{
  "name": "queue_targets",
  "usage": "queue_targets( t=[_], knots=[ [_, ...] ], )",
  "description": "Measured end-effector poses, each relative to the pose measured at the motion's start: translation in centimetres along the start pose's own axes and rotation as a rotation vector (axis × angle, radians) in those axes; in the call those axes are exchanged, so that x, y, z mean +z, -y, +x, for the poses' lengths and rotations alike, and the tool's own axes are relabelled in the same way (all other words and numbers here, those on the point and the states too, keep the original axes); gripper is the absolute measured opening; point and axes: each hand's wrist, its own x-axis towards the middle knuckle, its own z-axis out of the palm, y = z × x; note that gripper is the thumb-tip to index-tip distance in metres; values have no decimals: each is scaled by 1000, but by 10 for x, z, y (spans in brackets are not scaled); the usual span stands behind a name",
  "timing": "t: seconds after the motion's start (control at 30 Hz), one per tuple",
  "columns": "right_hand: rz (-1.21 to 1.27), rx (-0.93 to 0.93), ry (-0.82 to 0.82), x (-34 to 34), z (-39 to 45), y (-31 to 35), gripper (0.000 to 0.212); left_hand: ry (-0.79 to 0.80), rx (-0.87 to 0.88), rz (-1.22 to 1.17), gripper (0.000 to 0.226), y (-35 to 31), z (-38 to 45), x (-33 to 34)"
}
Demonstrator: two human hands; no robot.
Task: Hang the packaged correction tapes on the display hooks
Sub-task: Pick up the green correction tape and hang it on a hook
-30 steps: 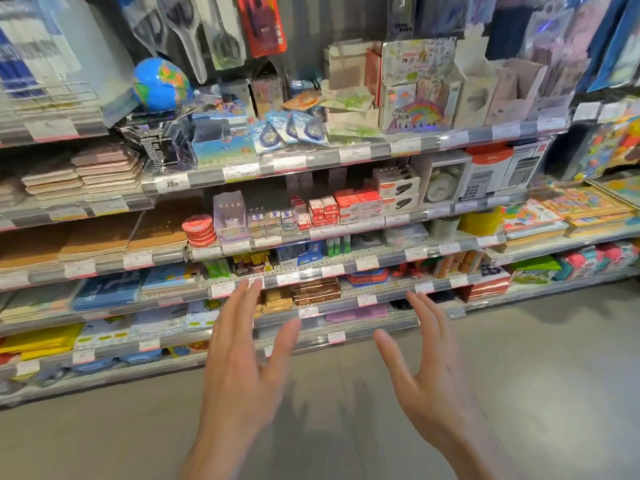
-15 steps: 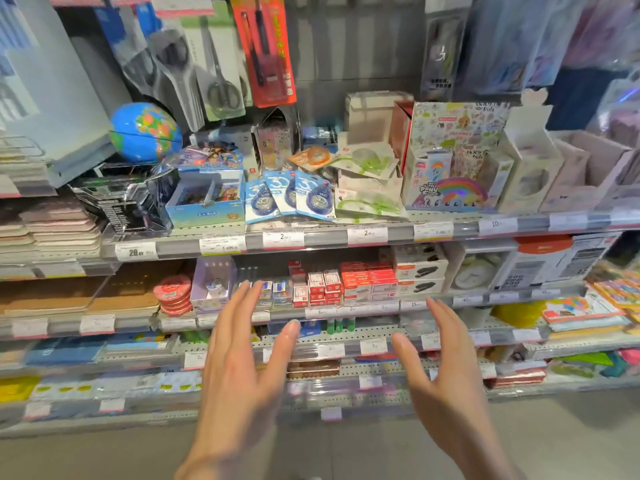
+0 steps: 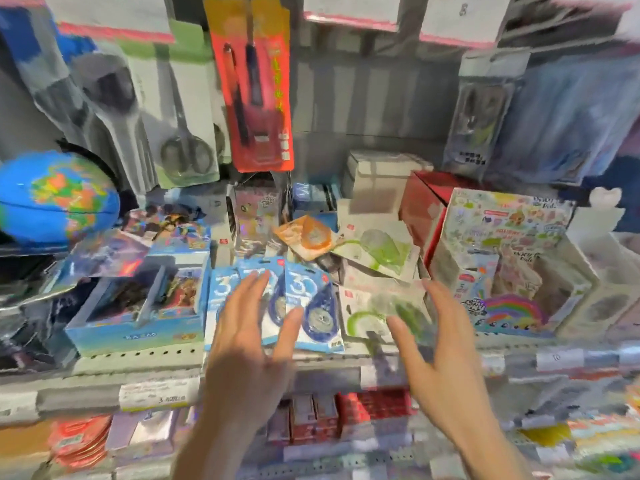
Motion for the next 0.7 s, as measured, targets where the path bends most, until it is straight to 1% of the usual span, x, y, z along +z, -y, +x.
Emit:
queue_targets(
  t=[0.17,0.27,0.33,0.53,0.63,0.7],
  knots=[
    [-55,-92,-36,23,65,5,74,-20,60,26,59,12,55,18],
    [-163,-114,12,33,105,0,76,-19,166,84,55,18,80,28],
    [-290,-137,98,37,135,-3,75,53,164,127,56,21,96,33],
    [-671,-159,513,40,199,7,71,353,147,425,57,23,138,53],
    [-747,-167,682,38,215,10,64,445,144,514,62,23,154,64],
    [-755,-174,755,37,222,11,57,474,154,537,65,27,160,68]
  ],
)
